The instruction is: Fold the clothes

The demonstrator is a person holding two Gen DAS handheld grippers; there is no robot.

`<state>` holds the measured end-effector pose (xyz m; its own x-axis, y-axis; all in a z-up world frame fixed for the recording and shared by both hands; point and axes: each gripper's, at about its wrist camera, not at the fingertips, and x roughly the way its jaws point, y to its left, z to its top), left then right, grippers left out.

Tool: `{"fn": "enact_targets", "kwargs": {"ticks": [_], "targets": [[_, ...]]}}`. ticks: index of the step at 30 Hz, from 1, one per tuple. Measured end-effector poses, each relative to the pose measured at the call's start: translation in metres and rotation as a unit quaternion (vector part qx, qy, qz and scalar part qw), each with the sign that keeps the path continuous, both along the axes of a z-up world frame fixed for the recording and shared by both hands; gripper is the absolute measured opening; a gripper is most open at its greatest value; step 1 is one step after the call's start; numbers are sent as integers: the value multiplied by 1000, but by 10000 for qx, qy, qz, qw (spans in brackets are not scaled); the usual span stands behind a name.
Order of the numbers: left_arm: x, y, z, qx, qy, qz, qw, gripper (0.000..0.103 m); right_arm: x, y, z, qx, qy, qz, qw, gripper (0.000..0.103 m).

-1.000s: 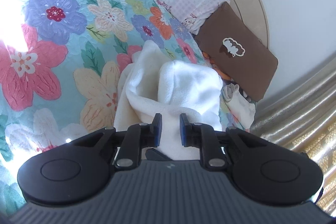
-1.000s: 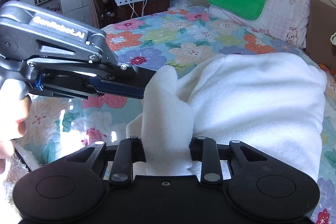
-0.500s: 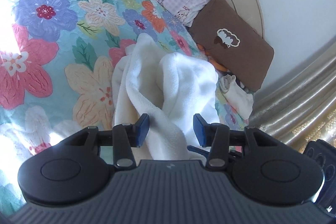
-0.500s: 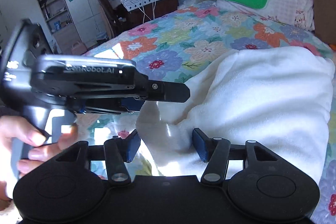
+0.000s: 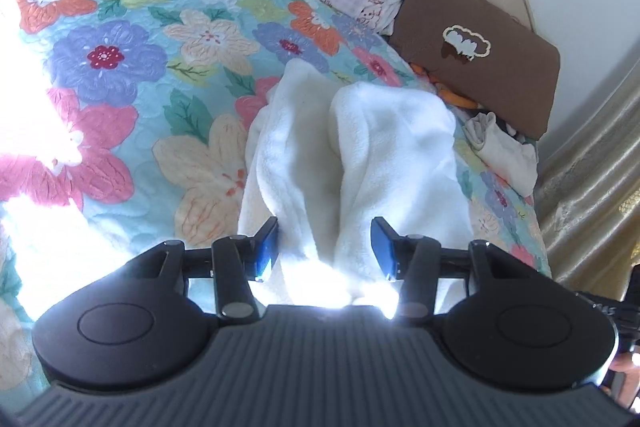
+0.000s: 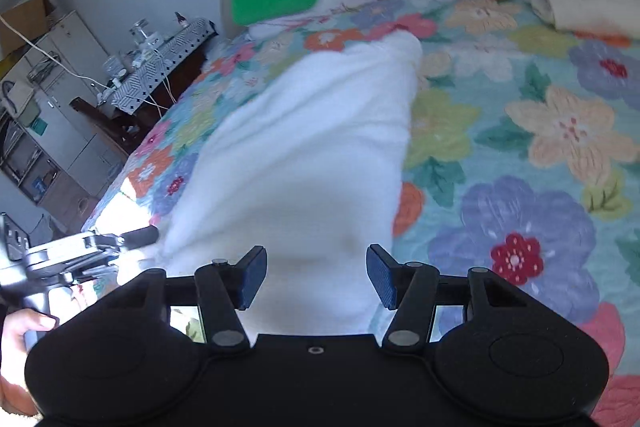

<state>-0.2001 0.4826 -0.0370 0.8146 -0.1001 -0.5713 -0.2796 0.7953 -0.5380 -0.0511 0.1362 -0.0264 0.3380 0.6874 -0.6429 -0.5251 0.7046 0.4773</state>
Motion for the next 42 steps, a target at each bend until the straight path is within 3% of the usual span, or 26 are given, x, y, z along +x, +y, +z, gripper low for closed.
{"fn": "enact_targets", "kwargs": {"ticks": [3, 5, 6, 7, 11, 15, 17, 19, 20, 21, 22, 24, 26, 28, 31, 34, 39, 41, 42], "targets": [[-8, -2, 9, 8, -283, 68, 9996, 48, -13, -3, -13, 177, 211, 260, 9993, 62], [-10, -4, 14, 83, -422, 228, 9988, 48, -29, -3, -13, 199, 70, 501, 9985, 71], [-9, -5, 15, 117, -486, 244, 9985, 48, -37, -1, -14, 68, -135, 553, 9984, 80], [-9, -6, 17, 150, -550, 260, 9980, 49, -43, 2, -17, -151, -341, 547, 9978, 82], [-3, -20, 24, 443, -623, -61, 9971, 49, -42, 17, -43, -926, -569, 212, 9939, 82], [13, -36, 13, 425, -277, -543, 9972, 55, -36, 30, -57, -1077, -605, -14, 9923, 74], [27, -42, -1, 310, 34, -725, 9969, 71, -35, 42, -67, -1309, -646, -60, 9893, 74], [41, -47, -19, 415, 532, -628, 9957, 75, -35, 52, -73, -1460, -690, -77, 9868, 71], [45, -48, -23, 555, 690, -544, 9946, 72, -36, 55, -72, -1426, -761, -114, 9868, 65], [47, -49, -23, 697, 737, -472, 9937, 67, -37, 56, -68, -1362, -799, -151, 9873, 46], [44, -47, -22, 679, 695, -442, 9943, 54, -40, 56, -60, -1370, -874, -239, 9864, 36], [34, -41, -19, 477, 554, -417, 9965, 34, -52, 55, -41, -1564, -1236, -318, 9794, 31], [25, -34, -17, 274, 413, -392, 9980, 25, -68, 56, -23, -1911, -1613, -321, 9677, 28], [23, -33, -19, 250, 522, -333, 9978, 24, -83, 59, -16, -2218, -1830, -251, 9574, 23], [30, -41, -23, 477, 739, -413, 9953, 25, -83, 61, -38, -2693, -1843, -222, 9450, 21], [35, -48, -25, 696, 920, -455, 9923, 27, -69, 47, -60, -2592, -1375, -335, 9554, 21], [35, -40, -25, 638, 932, -393, 9928, 29, -76, 50, -41, -2687, -1469, 57, 9520, 24], [35, -43, -23, 743, 930, -422, 9920, 30, -75, 39, -27, -2435, -1202, 88, 9624, 26], [35, -44, -23, 796, 936, -438, 9915, 31, -75, 31, -20, -2285, -1093, 54, 9674, 33]]}}
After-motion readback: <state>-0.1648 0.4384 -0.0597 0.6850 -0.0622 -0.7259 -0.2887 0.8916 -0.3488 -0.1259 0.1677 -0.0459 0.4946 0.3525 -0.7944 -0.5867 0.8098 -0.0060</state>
